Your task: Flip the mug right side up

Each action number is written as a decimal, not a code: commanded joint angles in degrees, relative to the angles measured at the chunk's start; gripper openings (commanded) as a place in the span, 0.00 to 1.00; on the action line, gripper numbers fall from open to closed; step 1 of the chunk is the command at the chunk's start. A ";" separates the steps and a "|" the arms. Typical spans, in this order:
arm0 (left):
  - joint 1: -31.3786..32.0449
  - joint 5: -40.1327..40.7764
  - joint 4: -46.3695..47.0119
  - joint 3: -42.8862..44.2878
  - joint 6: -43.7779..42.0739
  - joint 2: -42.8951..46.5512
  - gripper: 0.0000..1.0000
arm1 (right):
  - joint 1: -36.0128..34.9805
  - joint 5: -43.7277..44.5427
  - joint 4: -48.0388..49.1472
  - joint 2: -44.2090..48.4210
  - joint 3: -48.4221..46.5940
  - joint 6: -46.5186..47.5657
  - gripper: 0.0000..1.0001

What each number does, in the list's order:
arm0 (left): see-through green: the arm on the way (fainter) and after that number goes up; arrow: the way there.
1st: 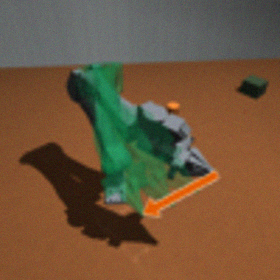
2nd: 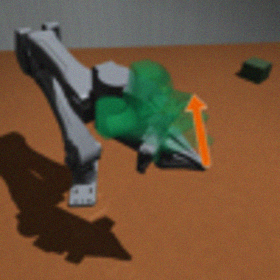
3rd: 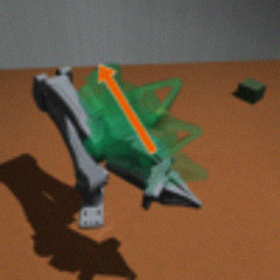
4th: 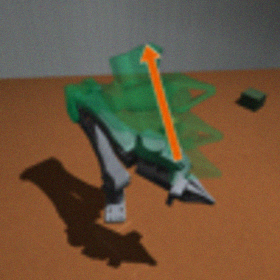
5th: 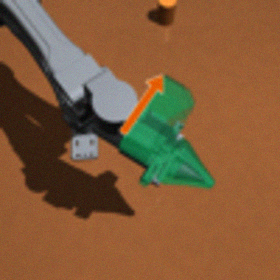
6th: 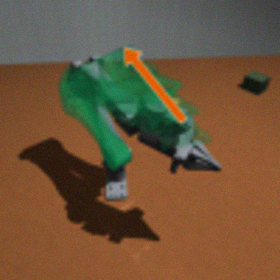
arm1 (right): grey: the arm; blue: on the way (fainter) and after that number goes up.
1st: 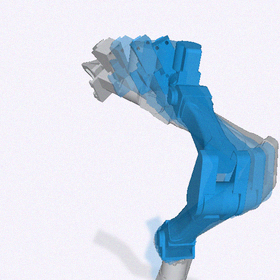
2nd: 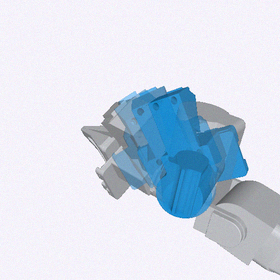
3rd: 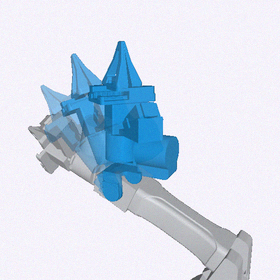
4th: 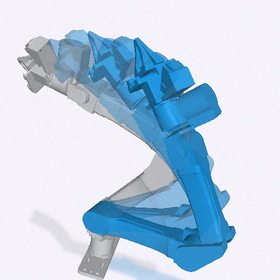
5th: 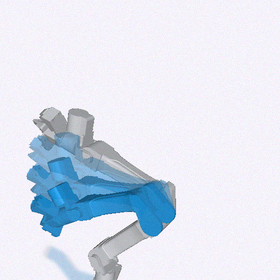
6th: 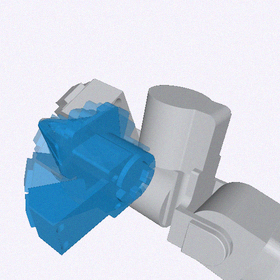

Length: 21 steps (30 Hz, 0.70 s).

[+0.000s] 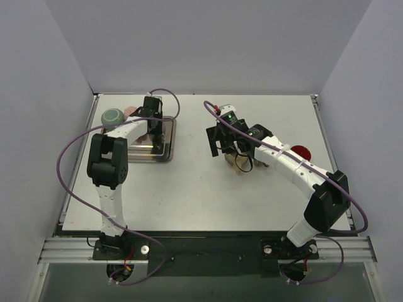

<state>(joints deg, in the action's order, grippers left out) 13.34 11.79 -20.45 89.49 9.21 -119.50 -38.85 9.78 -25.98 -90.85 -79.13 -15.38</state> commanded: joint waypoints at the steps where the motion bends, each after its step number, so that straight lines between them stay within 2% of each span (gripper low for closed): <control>1: -0.25 3.68 1.81 2.36 -2.00 0.32 0.38 | -2.10 2.52 -1.53 3.74 0.12 2.46 0.85; 3: -0.16 2.81 2.25 0.87 -2.71 1.99 0.19 | -2.20 2.09 -1.53 4.53 0.29 2.28 0.85; 4: -0.25 2.54 1.99 0.34 -3.23 3.47 0.01 | -2.37 2.08 -1.53 4.97 0.38 2.11 0.85; 8: -0.25 -2.64 -0.20 -2.48 -4.02 10.68 0.00 | -2.90 2.61 -1.53 8.39 1.00 1.93 0.85; 10: -0.68 -7.81 -2.13 -3.53 -4.03 15.16 0.00 | -3.42 2.18 -1.01 10.50 1.00 1.67 0.85; 13: -1.92 -24.73 -4.95 -3.71 -2.80 23.67 0.00 | -4.13 -0.98 3.11 14.64 3.27 -0.08 0.86; 15: -1.22 -33.97 -10.02 -2.14 -2.45 27.46 0.00 | -4.83 -5.02 10.57 19.29 7.47 -2.36 0.87; 18: -0.16 -51.45 -11.72 -0.55 2.81 31.17 0.00 | -5.53 -12.39 29.94 27.18 16.78 -7.55 0.90; 21: 1.07 -60.20 -11.02 0.07 8.26 34.85 0.00 | -5.88 -14.35 43.53 31.95 22.17 -14.57 0.92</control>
<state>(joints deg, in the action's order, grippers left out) 12.49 -25.34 -32.95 85.34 10.37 -90.65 -44.05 1.45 -5.54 -64.10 -62.30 -20.58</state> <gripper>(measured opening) 0.245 0.911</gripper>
